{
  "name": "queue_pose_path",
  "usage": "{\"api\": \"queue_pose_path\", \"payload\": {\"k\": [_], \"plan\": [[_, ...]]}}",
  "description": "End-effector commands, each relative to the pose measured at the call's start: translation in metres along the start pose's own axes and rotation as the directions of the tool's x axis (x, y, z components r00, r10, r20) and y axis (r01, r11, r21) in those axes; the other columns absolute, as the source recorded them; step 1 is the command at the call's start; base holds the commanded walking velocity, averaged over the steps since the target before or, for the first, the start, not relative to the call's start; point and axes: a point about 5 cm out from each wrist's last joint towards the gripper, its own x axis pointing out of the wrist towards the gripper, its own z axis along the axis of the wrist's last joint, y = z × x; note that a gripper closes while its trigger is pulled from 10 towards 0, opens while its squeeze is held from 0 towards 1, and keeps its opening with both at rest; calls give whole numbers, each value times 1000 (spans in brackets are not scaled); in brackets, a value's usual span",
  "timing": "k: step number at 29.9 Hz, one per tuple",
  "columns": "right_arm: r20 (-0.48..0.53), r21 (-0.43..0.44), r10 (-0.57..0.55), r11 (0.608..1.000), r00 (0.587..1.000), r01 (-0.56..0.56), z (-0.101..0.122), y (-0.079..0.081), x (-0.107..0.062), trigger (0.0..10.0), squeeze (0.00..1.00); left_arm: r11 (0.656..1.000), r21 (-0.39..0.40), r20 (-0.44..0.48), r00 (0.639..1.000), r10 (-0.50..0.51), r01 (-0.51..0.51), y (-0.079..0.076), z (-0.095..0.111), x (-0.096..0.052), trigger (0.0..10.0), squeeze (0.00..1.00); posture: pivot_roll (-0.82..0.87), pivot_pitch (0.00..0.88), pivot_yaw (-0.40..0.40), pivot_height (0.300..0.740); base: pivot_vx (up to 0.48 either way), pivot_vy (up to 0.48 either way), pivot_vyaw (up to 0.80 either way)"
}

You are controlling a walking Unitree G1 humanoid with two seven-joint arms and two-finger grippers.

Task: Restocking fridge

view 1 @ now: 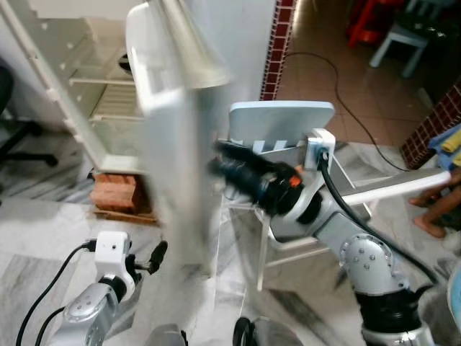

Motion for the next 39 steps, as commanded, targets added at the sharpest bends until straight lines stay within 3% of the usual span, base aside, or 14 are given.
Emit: {"api": "queue_pose_path", "payload": {"k": [1, 3, 5, 7, 8, 9, 10, 12, 13, 14, 21, 27, 30, 39], "plan": [[-36, -6, -87, 996, 996, 87, -7, -11, -16, 10000, 0, 1000, 8, -37, 999, 16, -16, 4, -5, -4, 10000, 0, 146, 48, -14, 740, 0, 0, 0], [-63, -32, -221, 975, 973, 220, -13, -27, -31, 10000, 0, 1000, 10, -45, 999, 10, -9, 4, -5, -4, 10000, 0, 144, 48, -12, 740, 0, 0, 0], [-81, -118, -417, 906, 905, 407, -20, -49, -46, 10000, 0, 1000, 13, -47, 999, 6, -6, 4, -4, -4, 10000, 0, 141, 47, -11, 740, 0, 0, 0], [-101, -143, -493, 867, 864, 478, -22, -55, -53, 10000, 0, 1000, 14, -48, 999, 6, -5, 4, -4, -4, 10000, 0, 142, 47, -11, 740, 0, 0, 0], [-106, -231, -629, 769, 770, 597, -25, -66, -63, 10000, 0, 1000, 19, -47, 999, 6, -6, 5, -4, -3, 10000, 0, 143, 47, -11, 740, 0, 0, 0], [-106, -231, -629, 769, 770, 597, -25, -66, -63, 10000, 0, 1000, 19, -47, 999, 6, -6, 5, -4, -3, 10000, 0, 143, 47, -11, 740, 0, 0, 0], [-81, -299, -740, 658, 668, 692, -26, -77, -73, 10000, 0, 999, 37, -29, 1000, 13, -12, 6, -1, -2, 10000, 0, 144, 46, -13, 740, 0, 0, 0], [-40, -346, -802, 571, 596, 745, -25, -82, -80, 10000, 0, 997, 71, -6, 999, 35, -35, 8, 4, 0, 10000, 0, 148, 46, -16, 740, 0, 0, 0], [-21, -359, -815, 547, 579, 756, -24, -83, -81, 10000, 0, 996, 81, 5, 999, 42, -42, 8, 6, 1, 10000, 0, 149, 45, -16, 740, 0, 0, 0], [13, -379, -849, 485, 529, 788, -23, -85, -84, 10000, 0, 992, 107, 36, 997, 62, -65, 11, 11, 4, 10000, 0, 149, 45, -16, 740, 0, 0, 0], [102, -394, -886, 381, 452, 836, -28, -84, -84, 10000, 0, 981, 150, 103, 989, 109, -123, 17, 26, 14, 10000, 0, 139, 42, -16, 740, 0, 358, 0], [137, -406, -899, 331, 416, 852, -35, -84, -84, 10000, 0, 980, 154, 110, 988, 108, -124, 17, 27, 16, 10000, 0, 133, 41, -17, 740, 0, 480, 0], [174, -402, -914, 272, 365, 874, -36, -84, -87, 10000, 0, 982, 155, 128, 987, 92, -112, 15, 27, 17, 10000, 0, 132, 40, -19, 740, 0, 480, 0], [192, -391, -921, 245, 339, 887, -41, -80, -92, 10000, 0, 983, 144, 124, 988, 94, -112, 12, 23, 20, 10000, 0, 128, 33, -20, 740, 0, 480, 0]]}}
